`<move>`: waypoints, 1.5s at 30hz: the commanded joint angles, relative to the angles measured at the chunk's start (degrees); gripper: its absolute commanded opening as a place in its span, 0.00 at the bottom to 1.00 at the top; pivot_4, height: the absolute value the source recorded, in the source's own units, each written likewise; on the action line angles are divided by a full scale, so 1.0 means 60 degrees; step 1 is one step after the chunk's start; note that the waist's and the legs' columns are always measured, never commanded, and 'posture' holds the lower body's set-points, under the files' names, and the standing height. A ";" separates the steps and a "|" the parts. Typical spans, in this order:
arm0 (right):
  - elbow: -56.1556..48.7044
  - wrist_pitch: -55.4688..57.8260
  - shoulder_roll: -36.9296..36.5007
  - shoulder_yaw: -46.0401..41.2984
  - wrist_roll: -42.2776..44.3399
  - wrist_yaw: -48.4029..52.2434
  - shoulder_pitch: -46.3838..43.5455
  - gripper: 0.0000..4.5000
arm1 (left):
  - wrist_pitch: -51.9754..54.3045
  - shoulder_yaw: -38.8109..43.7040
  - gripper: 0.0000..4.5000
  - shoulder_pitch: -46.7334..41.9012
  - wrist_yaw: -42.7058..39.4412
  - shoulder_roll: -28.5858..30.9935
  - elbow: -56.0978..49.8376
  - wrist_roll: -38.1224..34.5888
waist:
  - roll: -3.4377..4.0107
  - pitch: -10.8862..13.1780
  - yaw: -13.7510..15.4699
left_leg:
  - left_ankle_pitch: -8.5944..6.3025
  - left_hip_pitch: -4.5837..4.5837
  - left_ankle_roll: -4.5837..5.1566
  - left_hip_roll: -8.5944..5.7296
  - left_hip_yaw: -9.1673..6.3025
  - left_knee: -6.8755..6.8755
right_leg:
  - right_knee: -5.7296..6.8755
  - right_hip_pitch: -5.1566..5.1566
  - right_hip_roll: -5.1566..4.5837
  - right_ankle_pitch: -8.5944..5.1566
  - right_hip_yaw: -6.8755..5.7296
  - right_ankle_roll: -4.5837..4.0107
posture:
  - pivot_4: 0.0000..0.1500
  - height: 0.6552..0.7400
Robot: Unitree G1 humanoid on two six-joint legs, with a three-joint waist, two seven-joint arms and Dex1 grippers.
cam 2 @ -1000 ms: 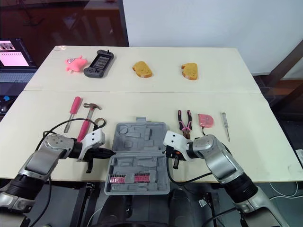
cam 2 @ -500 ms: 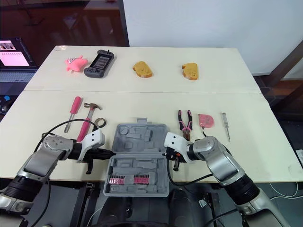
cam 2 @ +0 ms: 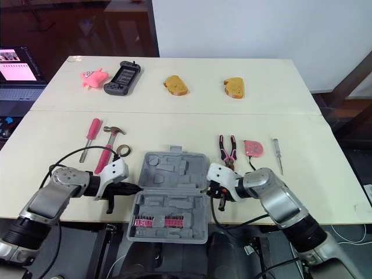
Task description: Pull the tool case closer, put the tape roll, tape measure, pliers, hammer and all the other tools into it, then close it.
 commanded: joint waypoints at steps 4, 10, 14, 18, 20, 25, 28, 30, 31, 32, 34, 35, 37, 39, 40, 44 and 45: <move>0.0386 -0.1134 -0.1062 -0.1609 0.0919 0.0597 0.0670 0.00 | -0.0106 0.1214 0.06 0.0338 0.0078 0.0647 -0.0161 -0.0653 | -0.0001 0.0000 -0.0007 | -0.0001 -0.0002 0.0001 0.0000 -0.0001 0.0000 | -0.0003 0.0000 0.0000 0.0000 0.0000 0.0000 | 1.00 0.77; 0.0392 -0.1537 -0.1909 -0.4235 0.2451 0.1426 0.1857 0.41 | -0.0981 0.3119 0.67 0.1037 -0.0161 0.1237 0.0587 -0.1551 | 0.0002 0.0002 -0.0012 | -0.0001 0.0001 0.0002 0.0002 -0.0001 -0.0006 | -0.0006 -0.0001 0.0001 0.0000 0.0000 -0.0001 | 1.00 0.77; 0.0937 -0.2137 -0.2170 -0.5491 0.2857 0.1536 0.2569 0.87 | -0.1939 0.4101 1.00 0.1427 -0.0349 0.1432 0.1592 -0.1877 | 0.0002 0.0001 0.0001 | -0.0007 0.0007 0.0010 0.0001 0.0001 -0.0006 | -0.0015 0.0004 0.0000 0.0001 -0.0001 -0.0002 | 1.00 0.77; 0.0644 -0.2137 -0.2130 -0.6310 0.3312 0.1390 0.2990 0.99 | -0.3385 0.5434 1.00 0.1760 -0.0489 0.1739 0.3279 -0.2043 | 0.0002 0.0001 -0.0041 | -0.0007 0.0008 0.0010 0.0002 0.0001 -0.0009 | -0.0014 0.0004 0.0000 -0.0015 -0.0002 -0.0031 | 1.00 0.77; 0.0500 -0.2131 -0.2103 -0.6484 0.3416 0.1284 0.3148 0.99 | -0.3815 0.5727 1.00 0.1894 -0.0473 0.1789 0.3817 -0.2078 | 0.0004 0.0000 -0.0064 | -0.0007 0.0011 0.0010 0.0003 0.0000 -0.0012 | -0.0014 0.0001 0.0001 -0.0014 -0.0002 -0.0031 | 1.00 0.77; -0.0106 -0.1464 -0.2183 -0.7738 0.4312 0.1307 0.3811 0.99 | -0.4267 0.6198 1.00 0.2132 -0.0494 0.1668 0.4258 -0.2378 | 0.0001 -0.0003 0.0040 | -0.0008 0.0003 0.0008 0.0003 0.0003 -0.0008 | -0.0015 0.0003 0.0000 -0.0015 -0.0001 -0.0032 | 1.00 0.77; -0.0385 -0.1286 -0.2193 -0.8508 0.4591 0.1384 0.4452 0.99 | -0.4341 0.6316 1.00 0.2205 -0.0395 0.1595 0.4265 -0.2554 | -0.0005 -0.0006 0.0054 | -0.0008 0.0003 0.0008 0.0003 0.0002 -0.0009 | -0.0018 0.0006 0.0000 -0.0016 -0.0002 -0.0033 | 1.00 0.77; -0.0449 -0.1294 -0.2186 -0.8976 0.4638 0.1484 0.4957 0.99 | -0.4409 0.6378 1.00 0.2252 -0.0312 0.1583 0.4289 -0.2609 | -0.0011 -0.0010 0.0042 | -0.0008 0.0003 0.0008 0.0003 0.0002 -0.0009 | -0.0018 0.0007 0.0000 -0.0017 -0.0002 -0.0035 | 1.00 0.77; -0.0447 -0.1340 -0.2167 -0.9167 0.4651 0.1500 0.5140 0.99 | -0.4438 0.6396 1.00 0.2269 -0.0291 0.1574 0.4297 -0.2639 | -0.0011 -0.0010 0.0019 | -0.0009 0.0005 0.0008 0.0004 0.0002 -0.0010 | -0.0018 0.0007 0.0000 -0.0017 -0.0002 -0.0035 | 1.00 0.77; -0.0437 -0.1347 -0.2150 -0.9338 0.4696 0.1512 0.5284 0.99 | -0.4419 0.6425 1.00 0.2255 -0.0260 0.1541 0.4302 -0.2709 | -0.0011 -0.0010 -0.0001 | -0.0008 0.0005 0.0008 0.0003 0.0002 -0.0010 | -0.0018 0.0007 0.0000 -0.0017 -0.0001 -0.0035 | 1.00 0.77; -0.0290 -0.1253 -0.2117 -0.9747 0.4839 0.1459 0.5463 0.99 | -0.4349 0.6512 1.00 0.2053 -0.0037 0.1436 0.4446 -0.2876 | -0.0009 -0.0011 -0.0012 | -0.0008 0.0008 0.0008 0.0004 0.0002 -0.0012 | -0.0017 0.0007 0.0000 -0.0017 -0.0001 -0.0035 | 1.00 0.77; -0.0204 -0.1248 -0.2146 -0.9881 0.4850 0.1471 0.5535 0.99 | -0.4317 0.6517 1.00 0.1994 0.0031 0.1413 0.4465 -0.2911 | -0.0009 -0.0011 -0.0020 | -0.0008 0.0011 0.0008 0.0004 0.0002 -0.0013 | -0.0017 0.0007 0.0000 -0.0017 -0.0001 -0.0035 | 1.00 0.77; -0.0057 -0.1231 -0.2195 -1.0059 0.4888 0.1463 0.5577 0.99 | -0.4236 0.6514 1.00 0.1924 0.0126 0.1364 0.4401 -0.2972 | -0.0010 -0.0012 -0.0020 | -0.0009 0.0013 0.0008 0.0004 0.0002 -0.0015 | -0.0016 0.0007 0.0000 -0.0017 -0.0001 -0.0035 | 1.00 0.77; 0.0061 -0.1220 -0.2262 -1.0109 0.4932 0.1478 0.5529 0.99 | -0.4155 0.6450 1.00 0.1914 0.0170 0.1355 0.4250 -0.3003 | -0.0011 -0.0012 -0.0020 | -0.0009 0.0013 0.0008 0.0004 0.0002 -0.0014 | -0.0016 0.0008 0.0000 -0.0017 -0.0001 -0.0035 | 1.00 0.77; 0.0051 -0.1194 -0.2291 -1.0121 0.4956 0.1480 0.5518 0.99 | -0.4083 0.6439 1.00 0.1942 0.0175 0.1372 0.4161 -0.3031 | -0.0011 -0.0012 -0.0020 | -0.0009 0.0013 0.0008 0.0004 0.0002 -0.0014 | -0.0016 0.0008 0.0000 -0.0017 -0.0001 -0.0034 | 1.00 0.77; -0.0564 -0.0517 -0.2479 -0.9784 0.5535 0.1308 0.5086 0.99 | -0.3316 0.6582 1.00 0.2111 0.0321 0.1349 0.3363 -0.3434 | -0.0011 -0.0012 -0.0028 | -0.0009 0.0012 0.0008 0.0004 0.0002 -0.0012 | -0.0016 0.0009 0.0000 -0.0016 -0.0001 -0.0034 | 1.00 0.77; -0.0816 -0.0267 -0.2546 -0.9615 0.5728 0.1247 0.4895 0.99 | -0.3098 0.6611 1.00 0.2176 0.0414 0.1321 0.3081 -0.3532 | -0.0010 -0.0012 -0.0040 | -0.0009 0.0012 0.0008 0.0005 0.0002 -0.0011 | -0.0016 0.0010 0.0000 -0.0016 -0.0001 -0.0034 | 1.00 0.77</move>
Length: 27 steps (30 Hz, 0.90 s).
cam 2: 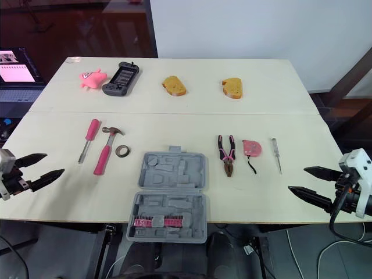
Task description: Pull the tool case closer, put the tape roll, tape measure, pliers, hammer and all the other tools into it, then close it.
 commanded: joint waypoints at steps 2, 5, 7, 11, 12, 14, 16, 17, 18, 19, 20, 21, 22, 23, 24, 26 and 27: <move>-0.1360 0.1118 -0.0488 0.0567 0.1195 -0.0335 -0.1092 0.99 | 0.0943 0.0454 1.00 0.0262 0.0551 -0.0055 -0.1536 -0.0576 | 0.0002 -0.0001 -0.0021 | 0.0000 0.0003 0.0000 0.0001 -0.0001 -0.0002 | 0.0002 0.0000 0.0000 0.0000 0.0001 -0.0001 | 1.00 0.77; -0.1919 0.1933 -0.0791 0.1483 0.1851 -0.0728 -0.2359 0.99 | 0.1844 0.0675 1.00 0.0667 0.1182 -0.0282 -0.2890 -0.0967 | 0.0002 0.0000 -0.0056 | 0.0000 0.0002 0.0000 0.0003 -0.0001 0.0000 | 0.0002 0.0000 0.0000 0.0000 0.0004 -0.0001 | 1.00 0.77; -0.2175 0.2190 -0.0957 0.2076 0.2021 -0.0923 -0.3076 0.99 | 0.2197 0.0824 1.00 0.0981 0.1498 -0.0446 -0.3748 -0.1111 | 0.0001 0.0000 -0.0041 | 0.0000 0.0000 0.0001 0.0003 -0.0001 0.0000 | 0.0002 0.0000 0.0000 0.0000 0.0004 0.0000 | 1.00 0.77; -0.2726 0.2632 -0.1122 0.3970 0.1734 -0.1629 -0.4876 0.99 | 0.3382 0.0991 1.00 0.1557 0.2519 -0.0804 -0.5556 -0.1503 | -0.0005 -0.0001 -0.0005 | -0.0001 -0.0005 0.0002 0.0003 -0.0002 0.0004 | -0.0001 -0.0002 0.0000 0.0000 0.0003 -0.0001 | 1.00 0.77; -0.2868 0.2691 -0.1121 0.4278 0.1670 -0.1739 -0.5158 0.99 | 0.3814 0.1038 1.00 0.1574 0.2784 -0.0873 -0.5831 -0.1714 | -0.0003 0.0000 0.0008 | -0.0001 -0.0005 0.0002 0.0003 -0.0002 0.0004 | -0.0001 -0.0002 0.0000 -0.0001 0.0003 -0.0004 | 1.00 0.77; -0.3264 0.3029 -0.0926 0.4824 0.1948 -0.2055 -0.6017 0.99 | 0.4349 0.1142 1.00 0.1706 0.3107 -0.1023 -0.6574 -0.2126 | -0.0004 -0.0001 0.0019 | -0.0001 -0.0009 0.0001 0.0002 -0.0005 0.0004 | 0.0000 -0.0003 0.0000 -0.0001 0.0002 -0.0005 | 1.00 0.77; -0.3546 0.3289 -0.0811 0.5292 0.2152 -0.2225 -0.6828 0.99 | 0.4685 0.1147 1.00 0.1857 0.3458 -0.1119 -0.7218 -0.2240 | -0.0004 -0.0001 0.0001 | -0.0001 -0.0013 0.0001 0.0002 -0.0005 0.0009 | -0.0001 -0.0005 0.0000 -0.0001 0.0003 -0.0004 | 1.00 0.77; -0.3669 0.3248 -0.0781 0.5550 0.1995 -0.2339 -0.7122 0.99 | 0.4934 0.1118 1.00 0.1948 0.3589 -0.1123 -0.7504 -0.2321 | -0.0005 -0.0001 -0.0001 | -0.0001 -0.0013 0.0002 0.0002 -0.0005 0.0009 | -0.0001 -0.0006 0.0000 0.0000 0.0003 -0.0004 | 1.00 0.77; -0.3754 0.3227 -0.0769 0.5764 0.1841 -0.2454 -0.7333 0.99 | 0.5110 0.1084 1.00 0.2023 0.3703 -0.1112 -0.7722 -0.2332 | -0.0006 -0.0001 -0.0001 | -0.0001 -0.0011 0.0002 0.0002 -0.0006 0.0006 | 0.0000 -0.0007 0.0000 -0.0001 0.0003 -0.0004 | 1.00 0.77; -0.3834 0.3255 -0.0801 0.6033 0.1663 -0.2561 -0.7558 0.99 | 0.5231 0.0993 1.00 0.2086 0.3805 -0.1065 -0.7915 -0.2256 | -0.0005 -0.0002 0.0003 | -0.0001 -0.0011 0.0002 0.0002 -0.0007 0.0004 | 0.0001 -0.0008 0.0000 -0.0001 0.0002 -0.0004 | 1.00 0.77; -0.3879 0.3325 -0.0775 0.6183 0.1628 -0.2679 -0.7714 0.99 | 0.5280 0.0863 1.00 0.2107 0.3861 -0.1022 -0.8057 -0.2165 | -0.0005 -0.0002 0.0013 | -0.0001 -0.0011 0.0002 0.0002 -0.0007 0.0006 | 0.0000 -0.0008 0.0000 -0.0001 0.0003 -0.0004 | 1.00 0.77; -0.3946 0.3412 -0.0830 0.6343 0.1616 -0.2689 -0.7834 0.99 | 0.5249 0.0662 1.00 0.2056 0.3951 -0.0970 -0.8139 -0.1964 | -0.0006 -0.0002 0.0021 | -0.0001 -0.0011 0.0002 0.0002 -0.0007 0.0006 | 0.0000 -0.0008 0.0000 -0.0001 0.0002 -0.0005 | 1.00 0.77; -0.3994 0.3513 -0.0868 0.6476 0.1637 -0.2695 -0.7936 0.99 | 0.5193 0.0475 1.00 0.1973 0.4005 -0.0908 -0.8149 -0.1761 | -0.0006 -0.0002 0.0029 | -0.0001 -0.0012 0.0002 0.0001 -0.0007 0.0007 | 0.0000 -0.0008 0.0000 -0.0001 0.0002 -0.0005 | 1.00 0.77; -0.4018 0.3598 -0.0886 0.6558 0.1674 -0.2706 -0.8003 0.99 | 0.5111 0.0303 1.00 0.1852 0.4032 -0.0856 -0.8100 -0.1577 | -0.0007 -0.0003 0.0034 | -0.0001 -0.0013 0.0002 0.0001 -0.0007 0.0009 | 0.0000 -0.0008 0.0000 -0.0001 0.0002 -0.0006 | 1.00 0.77; -0.4027 0.3699 -0.0829 0.6660 0.1700 -0.2775 -0.8105 0.99 | 0.5053 -0.0188 1.00 0.1439 0.3850 -0.0533 -0.7734 -0.1279 | -0.0007 -0.0003 0.0031 | -0.0001 -0.0013 0.0002 0.0001 -0.0007 0.0009 | 0.0000 -0.0008 0.0000 -0.0002 0.0002 -0.0008 | 1.00 0.77; -0.3988 0.3931 -0.0628 0.6877 0.1775 -0.2920 -0.8340 0.99 | 0.4989 -0.1263 1.00 0.0392 0.3184 0.0214 -0.6791 -0.0779 | -0.0007 -0.0003 0.0081 | 0.0000 -0.0011 0.0001 0.0000 -0.0008 0.0008 | 0.0003 -0.0007 0.0000 -0.0002 0.0001 -0.0008 | 1.00 0.77; -0.3969 0.4010 -0.0487 0.6994 0.1774 -0.3033 -0.8445 0.99 | 0.4997 -0.1964 1.00 -0.0496 0.2616 0.0567 -0.6066 -0.0590 | -0.0007 -0.0003 0.0098 | 0.0001 -0.0012 0.0001 0.0000 -0.0014 0.0008 | 0.0008 -0.0013 0.0003 0.0002 -0.0004 -0.0016 | 1.00 0.77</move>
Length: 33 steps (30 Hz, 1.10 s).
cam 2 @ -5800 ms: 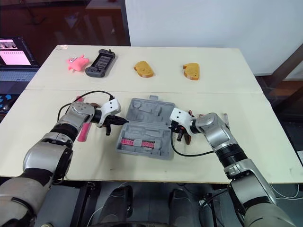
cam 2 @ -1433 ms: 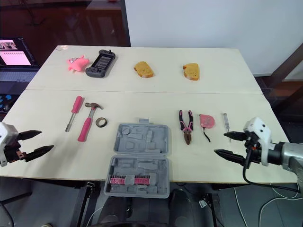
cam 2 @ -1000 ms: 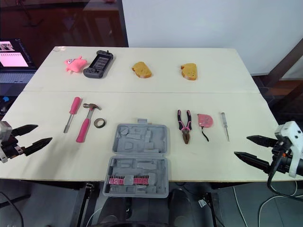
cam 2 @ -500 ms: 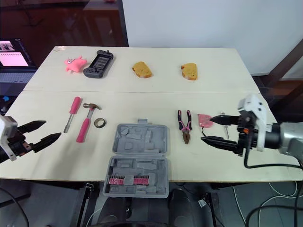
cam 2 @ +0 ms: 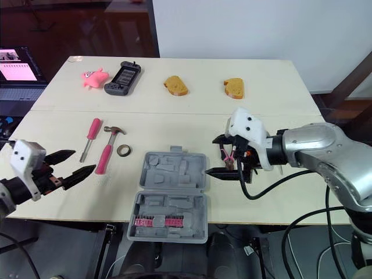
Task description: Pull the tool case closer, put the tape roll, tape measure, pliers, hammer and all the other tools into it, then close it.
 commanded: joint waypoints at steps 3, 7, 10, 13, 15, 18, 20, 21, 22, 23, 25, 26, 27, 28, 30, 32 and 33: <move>-0.0186 0.0323 0.0536 0.0284 0.0024 -0.0524 -0.0557 0.99 | -0.0829 -0.2991 1.00 -0.3641 -0.2620 0.1342 0.2986 0.1414 | -0.0003 -0.0003 -0.0044 | 0.0000 -0.0006 0.0000 0.0000 0.0001 0.0004 | -0.0012 -0.0003 0.0002 0.0006 0.0000 -0.0013 | 1.00 0.77; -0.0506 0.0514 0.0756 0.0281 0.0109 -0.0878 -0.0480 0.99 | -0.2385 -0.4834 1.00 -0.5932 -0.3882 0.1223 0.5473 0.3055 | -0.0003 -0.0002 -0.0084 | -0.0003 -0.0016 0.0006 -0.0001 0.0006 -0.0002 | -0.0013 -0.0011 0.0005 0.0026 0.0002 0.0029 | 1.00 0.77; -0.0877 0.0874 0.0948 0.0089 0.0448 -0.1233 -0.0428 0.99 | -0.3622 -0.5667 1.00 -0.7279 -0.4559 0.0664 0.7441 0.3888 | -0.0003 -0.0002 -0.0063 | -0.0003 -0.0015 0.0012 0.0006 0.0004 -0.0009 | -0.0001 -0.0026 0.0021 0.0025 0.0002 0.0029 | 1.00 0.77; -0.1009 0.1144 0.1080 -0.0036 0.0626 -0.1538 -0.0481 0.99 | -0.4707 -0.6128 1.00 -0.8049 -0.4972 0.0181 0.8925 0.4518 | -0.0005 -0.0002 -0.0057 | -0.0002 -0.0018 0.0012 0.0008 0.0003 0.0005 | 0.0002 -0.0019 0.0021 0.0026 0.0003 0.0030 | 1.00 0.77; -0.1179 0.1296 0.1103 -0.0134 0.0776 -0.1680 -0.0443 1.00 | -0.5242 -0.6275 0.82 -0.8352 -0.5204 -0.0142 0.9671 0.4765 | -0.0006 -0.0002 -0.0056 | -0.0002 -0.0019 0.0012 0.0008 0.0003 0.0008 | 0.0002 -0.0019 0.0021 0.0026 0.0003 0.0030 | 1.00 0.77; -0.1394 0.1491 0.1109 -0.0287 0.1054 -0.1850 -0.0404 1.00 | -0.6101 -0.6470 0.51 -0.8597 -0.5227 -0.0532 1.0564 0.5248 | -0.0006 -0.0002 -0.0056 | -0.0002 -0.0020 0.0012 0.0011 0.0003 0.0005 | 0.0002 -0.0019 0.0021 0.0026 0.0004 0.0029 | 1.00 0.77; -0.1416 0.1580 0.1109 -0.0319 0.1163 -0.1955 -0.0421 1.00 | -0.6441 -0.6445 0.51 -0.8747 -0.5187 -0.0734 1.1028 0.5452 | -0.0006 -0.0002 -0.0062 | -0.0002 -0.0020 0.0012 0.0011 0.0002 0.0006 | 0.0002 -0.0019 0.0021 0.0026 0.0004 0.0030 | 1.00 0.77; -0.1421 0.1609 0.1109 -0.0327 0.1201 -0.1996 -0.0427 1.00 | -0.6564 -0.6423 0.51 -0.8811 -0.5189 -0.0798 1.1202 0.5518 | -0.0007 -0.0002 -0.0057 | -0.0002 -0.0021 0.0012 0.0011 0.0002 0.0007 | 0.0002 -0.0019 0.0021 0.0026 0.0004 0.0030 | 1.00 0.77; -0.1461 0.1647 0.1071 -0.0371 0.1249 -0.2038 -0.0403 1.00 | -0.6671 -0.6428 0.51 -0.8888 -0.5144 -0.0895 1.1385 0.5595 | -0.0007 -0.0002 -0.0058 | -0.0002 -0.0021 0.0012 0.0011 0.0002 0.0007 | 0.0004 -0.0019 0.0021 0.0026 0.0003 0.0030 | 1.00 0.77; -0.1486 0.1676 0.1041 -0.0399 0.1288 -0.2076 -0.0392 1.00 | -0.6752 -0.6423 0.51 -0.8963 -0.5090 -0.0993 1.1567 0.5659 | -0.0007 -0.0002 -0.0057 | -0.0002 -0.0020 0.0012 0.0011 0.0001 0.0007 | 0.0004 -0.0019 0.0021 0.0026 0.0004 0.0030 | 1.00 0.77; -0.1551 0.1727 0.1001 -0.0456 0.1398 -0.2142 -0.0378 1.00 | -0.6845 -0.6400 0.51 -0.9070 -0.5068 -0.1141 1.1862 0.5731 | -0.0007 -0.0002 -0.0057 | -0.0002 -0.0021 0.0012 0.0012 0.0001 0.0008 | 0.0005 -0.0019 0.0021 0.0026 0.0004 0.0030 | 1.00 0.77; -0.1576 0.1749 0.0993 -0.0478 0.1452 -0.2170 -0.0378 1.00 | -0.6880 -0.6385 0.51 -0.9104 -0.5088 -0.1182 1.1972 0.5758 | -0.0007 -0.0002 -0.0057 | -0.0002 -0.0021 0.0012 0.0012 0.0001 0.0009 | 0.0005 -0.0019 0.0021 0.0026 0.0004 0.0030 | 1.00 0.77; -0.1604 0.1768 0.0982 -0.0503 0.1500 -0.2203 -0.0374 1.00 | -0.6976 -0.6408 0.51 -0.9134 -0.5030 -0.1209 1.2101 0.5850 | -0.0007 -0.0002 -0.0058 | -0.0003 -0.0022 0.0013 0.0012 0.0001 0.0009 | 0.0005 -0.0019 0.0021 0.0026 0.0004 0.0030 | 1.00 0.77; -0.1619 0.1780 0.0971 -0.0527 0.1540 -0.2241 -0.0368 1.00 | -0.7004 -0.6406 0.51 -0.9170 -0.4969 -0.1241 1.2226 0.5909 | -0.0007 -0.0002 -0.0058 | -0.0002 -0.0022 0.0013 0.0011 0.0001 0.0008 | 0.0005 -0.0019 0.0021 0.0026 0.0004 0.0030 | 1.00 0.77; -0.1642 0.1807 0.0924 -0.0563 0.1608 -0.2310 -0.0345 1.00 | -0.7108 -0.6418 0.51 -0.9267 -0.4875 -0.1292 1.2476 0.6061 | -0.0007 -0.0002 -0.0060 | -0.0002 -0.0020 0.0013 0.0012 0.0001 0.0007 | 0.0006 -0.0019 0.0021 0.0026 0.0004 0.0030 | 1.00 0.77; -0.1636 0.1823 0.0864 -0.0571 0.1656 -0.2345 -0.0330 1.00 | -0.7223 -0.6440 0.51 -0.9354 -0.4830 -0.1361 1.2697 0.6200 | -0.0007 -0.0002 -0.0065 | -0.0003 -0.0021 0.0013 0.0012 0.0000 0.0008 | 0.0008 -0.0019 0.0021 0.0026 0.0004 0.0031 | 1.00 0.77; -0.1630 0.1824 0.0836 -0.0566 0.1671 -0.2363 -0.0328 1.00 | -0.7290 -0.6477 0.51 -0.9380 -0.4790 -0.1410 1.2812 0.6297 | -0.0007 -0.0002 -0.0063 | -0.0002 -0.0020 0.0013 0.0012 0.0001 0.0008 | 0.0008 -0.0019 0.0021 0.0026 0.0004 0.0031 | 1.00 0.77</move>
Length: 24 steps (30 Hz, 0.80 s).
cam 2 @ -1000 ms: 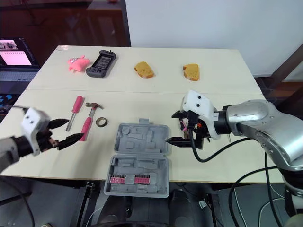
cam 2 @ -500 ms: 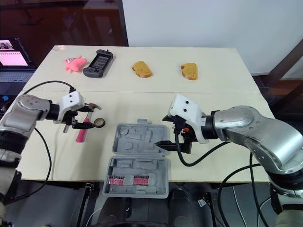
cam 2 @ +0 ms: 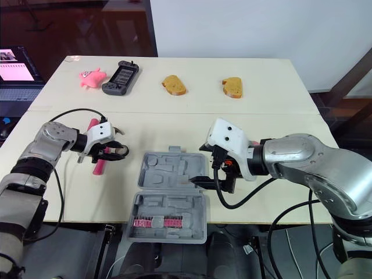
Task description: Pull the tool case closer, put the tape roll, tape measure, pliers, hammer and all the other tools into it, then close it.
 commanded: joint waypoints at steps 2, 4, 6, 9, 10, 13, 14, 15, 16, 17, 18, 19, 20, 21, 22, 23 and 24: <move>-0.0195 -0.0013 -0.0196 -0.0413 0.0144 -0.0104 -0.0038 1.00 | -0.0340 0.0061 0.51 -0.0343 0.0157 -0.0088 0.0381 0.0350 | 0.0000 0.0000 0.0006 | 0.0000 0.0000 0.0000 0.0000 0.0000 0.0000 | 0.0002 0.0000 0.0000 0.0000 0.0000 0.0000 | 1.00 0.77; -0.0177 -0.0024 -0.0211 -0.0422 0.0136 -0.0144 -0.0026 1.00 | -0.0435 0.0020 0.51 -0.0383 0.0314 -0.0189 0.0646 0.0534 | 0.0000 0.0000 0.0016 | 0.0000 0.0000 0.0000 0.0000 0.0000 0.0002 | 0.0001 0.0000 0.0000 0.0000 0.0000 0.0000 | 1.00 0.77; -0.0166 -0.0032 -0.0239 -0.0414 0.0116 -0.0176 -0.0016 1.00 | -0.0560 -0.0008 0.51 -0.0411 0.0456 -0.0301 0.0873 0.0706 | 0.0000 0.0000 0.0013 | 0.0000 -0.0001 0.0000 0.0000 -0.0001 0.0003 | 0.0001 0.0000 0.0000 0.0000 0.0000 0.0000 | 1.00 0.77; -0.0132 -0.0038 -0.0257 -0.0399 0.0091 -0.0213 -0.0016 1.00 | -0.0626 0.0081 0.45 -0.0474 0.0583 -0.0581 0.1117 0.0754 | -0.0001 0.0000 0.0014 | 0.0000 -0.0001 0.0000 0.0000 0.0000 0.0002 | 0.0001 0.0000 0.0000 0.0000 0.0000 0.0000 | 1.00 0.77; -0.0123 -0.0039 -0.0257 -0.0387 0.0078 -0.0235 -0.0032 1.00 | -0.0614 0.0124 0.39 -0.0502 0.0559 -0.0661 0.1176 0.0727 | 0.0000 0.0000 0.0022 | 0.0000 -0.0001 0.0000 0.0000 -0.0001 0.0002 | 0.0001 0.0000 0.0000 0.0000 0.0000 0.0000 | 1.00 0.77; -0.0025 0.0041 -0.0193 -0.0404 0.0130 -0.0338 -0.0190 1.00 | -0.0671 0.0118 0.10 -0.0594 0.0660 -0.0717 0.1291 0.0853 | -0.0001 -0.0001 0.0018 | 0.0000 -0.0001 0.0000 0.0000 0.0000 0.0003 | 0.0002 0.0001 0.0000 0.0000 0.0000 0.0000 | 1.00 0.77; -0.0006 0.0050 -0.0194 -0.0412 0.0144 -0.0341 -0.0220 1.00 | -0.0683 0.0122 0.01 -0.0619 0.0674 -0.0723 0.1307 0.0877 | -0.0001 -0.0001 0.0014 | 0.0000 0.0000 0.0000 0.0000 -0.0001 0.0003 | 0.0002 0.0001 0.0000 0.0000 0.0000 0.0000 | 1.00 0.77; 0.0005 0.0058 -0.0196 -0.0415 0.0152 -0.0341 -0.0238 1.00 | -0.0679 0.0144 0.01 -0.0650 0.0667 -0.0723 0.1315 0.0873 | -0.0001 -0.0001 0.0010 | 0.0000 0.0000 0.0000 0.0000 -0.0001 0.0002 | 0.0003 0.0001 0.0000 0.0000 0.0000 0.0000 | 1.00 0.77; 0.0012 0.0063 -0.0201 -0.0415 0.0157 -0.0340 -0.0244 1.00 | -0.0672 0.0161 0.01 -0.0671 0.0659 -0.0724 0.1321 0.0867 | -0.0001 -0.0001 0.0009 | 0.0000 0.0001 0.0000 0.0000 0.0000 0.0002 | 0.0003 0.0001 0.0000 0.0000 0.0000 0.0000 | 1.00 0.77; 0.0024 0.0060 -0.0191 -0.0419 0.0160 -0.0349 -0.0253 1.00 | -0.0634 0.0191 0.01 -0.0710 0.0576 -0.0674 0.1288 0.0837 | -0.0001 -0.0001 0.0008 | 0.0000 0.0001 0.0000 0.0000 -0.0001 0.0002 | 0.0003 0.0001 0.0000 0.0000 0.0000 0.0000 | 1.00 0.77; 0.0041 0.0053 -0.0170 -0.0429 0.0163 -0.0366 -0.0253 1.00 | -0.0591 0.0226 0.01 -0.0748 0.0508 -0.0629 0.1257 0.0799 | -0.0001 -0.0001 0.0007 | 0.0000 0.0000 0.0000 0.0000 0.0000 0.0002 | 0.0003 0.0001 0.0000 0.0000 0.0000 0.0000 | 1.00 0.77; 0.0056 0.0044 -0.0168 -0.0434 0.0154 -0.0376 -0.0253 1.00 | -0.0524 0.0279 0.01 -0.0796 0.0396 -0.0556 0.1181 0.0736 | -0.0001 -0.0001 0.0009 | 0.0000 0.0000 0.0000 0.0000 -0.0001 0.0002 | 0.0003 0.0001 0.0000 0.0000 0.0000 0.0000 | 1.00 0.77; 0.0070 0.0038 -0.0185 -0.0436 0.0144 -0.0373 -0.0245 1.00 | -0.0443 0.0337 0.01 -0.0840 0.0277 -0.0484 0.1084 0.0665 | -0.0001 -0.0001 0.0010 | 0.0000 0.0000 0.0000 0.0000 -0.0001 0.0002 | 0.0003 0.0001 0.0000 0.0000 0.0000 0.0000 | 1.00 0.77; 0.0078 0.0035 -0.0200 -0.0436 0.0139 -0.0371 -0.0239 1.00 | -0.0389 0.0376 0.01 -0.0865 0.0202 -0.0443 0.1020 0.0624 | -0.0001 -0.0001 0.0008 | 0.0000 -0.0001 0.0000 0.0000 -0.0001 0.0002 | 0.0003 0.0001 0.0000 0.0000 0.0000 0.0000 | 1.00 0.77; 0.0084 0.0035 -0.0262 -0.0450 0.0144 -0.0324 -0.0210 1.00 | -0.0215 0.0462 0.01 -0.0942 -0.0040 -0.0336 0.0767 0.0506 | -0.0001 -0.0001 0.0005 | 0.0000 -0.0001 0.0000 0.0000 -0.0001 0.0002 | 0.0002 0.0001 0.0000 0.0000 0.0000 0.0000 | 1.00 0.77; 0.0089 0.0043 -0.0332 -0.0458 0.0144 -0.0274 -0.0180 1.00 | 0.0074 0.0577 0.01 -0.1053 -0.0413 -0.0177 0.0325 0.0343 | -0.0003 0.0000 0.0004 | 0.0000 -0.0001 0.0000 0.0000 -0.0001 0.0002 | 0.0003 0.0001 0.0000 0.0000 0.0000 0.0000 | 1.00 0.77; 0.0092 0.0041 -0.0390 -0.0472 0.0145 -0.0231 -0.0149 1.00 | 0.0312 0.0669 0.01 -0.1110 -0.0680 -0.0070 -0.0035 0.0237 | -0.0004 0.0001 0.0003 | 0.0000 -0.0001 0.0000 0.0000 -0.0001 0.0001 | 0.0003 0.0000 0.0000 0.0000 0.0000 0.0000 | 1.00 0.77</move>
